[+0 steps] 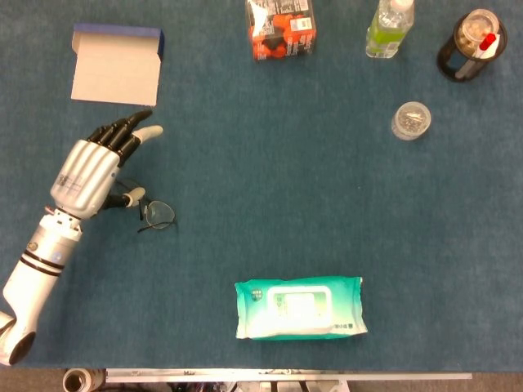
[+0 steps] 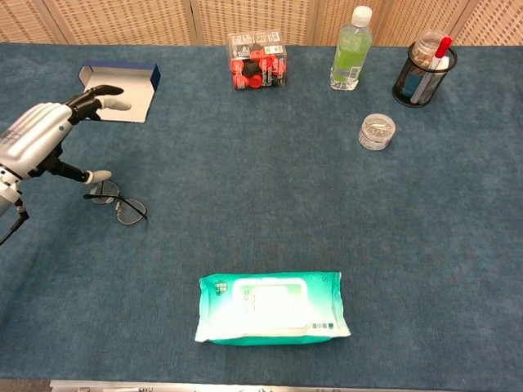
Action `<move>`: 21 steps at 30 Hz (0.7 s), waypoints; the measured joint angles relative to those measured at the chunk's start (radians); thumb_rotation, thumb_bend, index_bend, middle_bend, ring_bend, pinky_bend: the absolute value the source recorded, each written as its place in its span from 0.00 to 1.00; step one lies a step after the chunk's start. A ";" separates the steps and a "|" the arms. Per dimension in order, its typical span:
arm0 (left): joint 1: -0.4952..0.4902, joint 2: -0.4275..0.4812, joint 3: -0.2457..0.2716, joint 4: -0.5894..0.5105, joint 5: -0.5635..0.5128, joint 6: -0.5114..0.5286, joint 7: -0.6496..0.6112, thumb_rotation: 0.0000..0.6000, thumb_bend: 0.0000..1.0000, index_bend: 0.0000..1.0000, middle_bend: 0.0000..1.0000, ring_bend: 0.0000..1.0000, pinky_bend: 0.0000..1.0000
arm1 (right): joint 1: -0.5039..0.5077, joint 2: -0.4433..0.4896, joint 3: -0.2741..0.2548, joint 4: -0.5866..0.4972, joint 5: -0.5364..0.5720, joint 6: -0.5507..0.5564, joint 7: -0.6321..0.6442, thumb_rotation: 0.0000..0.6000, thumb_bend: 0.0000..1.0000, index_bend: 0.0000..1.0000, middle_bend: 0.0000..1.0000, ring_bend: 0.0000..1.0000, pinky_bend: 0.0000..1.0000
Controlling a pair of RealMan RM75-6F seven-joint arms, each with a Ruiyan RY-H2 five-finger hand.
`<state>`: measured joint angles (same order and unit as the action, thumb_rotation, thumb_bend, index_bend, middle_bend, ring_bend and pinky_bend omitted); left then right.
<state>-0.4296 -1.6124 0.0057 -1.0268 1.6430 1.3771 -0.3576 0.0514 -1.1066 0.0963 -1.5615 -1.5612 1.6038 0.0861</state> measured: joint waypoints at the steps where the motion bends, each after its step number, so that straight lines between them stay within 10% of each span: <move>1: 0.000 -0.004 0.003 0.007 -0.001 -0.003 -0.004 1.00 0.05 0.18 0.11 0.17 0.25 | 0.000 0.000 0.000 0.000 0.000 0.000 0.000 1.00 0.41 0.59 0.40 0.36 0.44; 21: -0.003 -0.074 0.047 0.102 0.008 -0.055 -0.049 1.00 0.05 0.18 0.11 0.17 0.25 | -0.001 0.001 0.001 -0.001 0.000 0.003 0.000 1.00 0.41 0.59 0.40 0.36 0.44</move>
<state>-0.4328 -1.6859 0.0523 -0.9243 1.6514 1.3226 -0.4063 0.0500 -1.1060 0.0970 -1.5625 -1.5615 1.6067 0.0863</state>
